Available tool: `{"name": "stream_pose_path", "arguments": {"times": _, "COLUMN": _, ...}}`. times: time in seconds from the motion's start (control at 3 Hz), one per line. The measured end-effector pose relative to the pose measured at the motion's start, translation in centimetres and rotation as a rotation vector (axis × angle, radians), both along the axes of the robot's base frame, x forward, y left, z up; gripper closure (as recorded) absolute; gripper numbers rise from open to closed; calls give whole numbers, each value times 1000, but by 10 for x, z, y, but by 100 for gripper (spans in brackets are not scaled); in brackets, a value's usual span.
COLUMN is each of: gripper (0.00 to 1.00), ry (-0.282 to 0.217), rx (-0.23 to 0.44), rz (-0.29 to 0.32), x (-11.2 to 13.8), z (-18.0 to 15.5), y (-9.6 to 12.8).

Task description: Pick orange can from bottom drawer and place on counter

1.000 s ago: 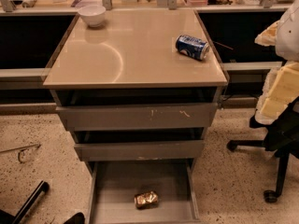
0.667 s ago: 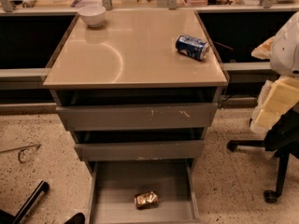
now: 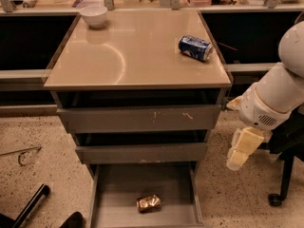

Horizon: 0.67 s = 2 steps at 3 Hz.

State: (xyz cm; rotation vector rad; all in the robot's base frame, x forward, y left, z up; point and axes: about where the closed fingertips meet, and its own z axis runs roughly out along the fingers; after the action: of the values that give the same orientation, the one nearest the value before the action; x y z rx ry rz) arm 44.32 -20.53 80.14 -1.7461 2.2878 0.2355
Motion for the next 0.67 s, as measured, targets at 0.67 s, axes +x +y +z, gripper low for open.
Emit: {"name": "stream_pose_path", "arguments": {"times": 0.67, "gripper": 0, "ry": 37, "rx": 73, "rz": 32, "x": -6, "z": -65, "y": 15}}
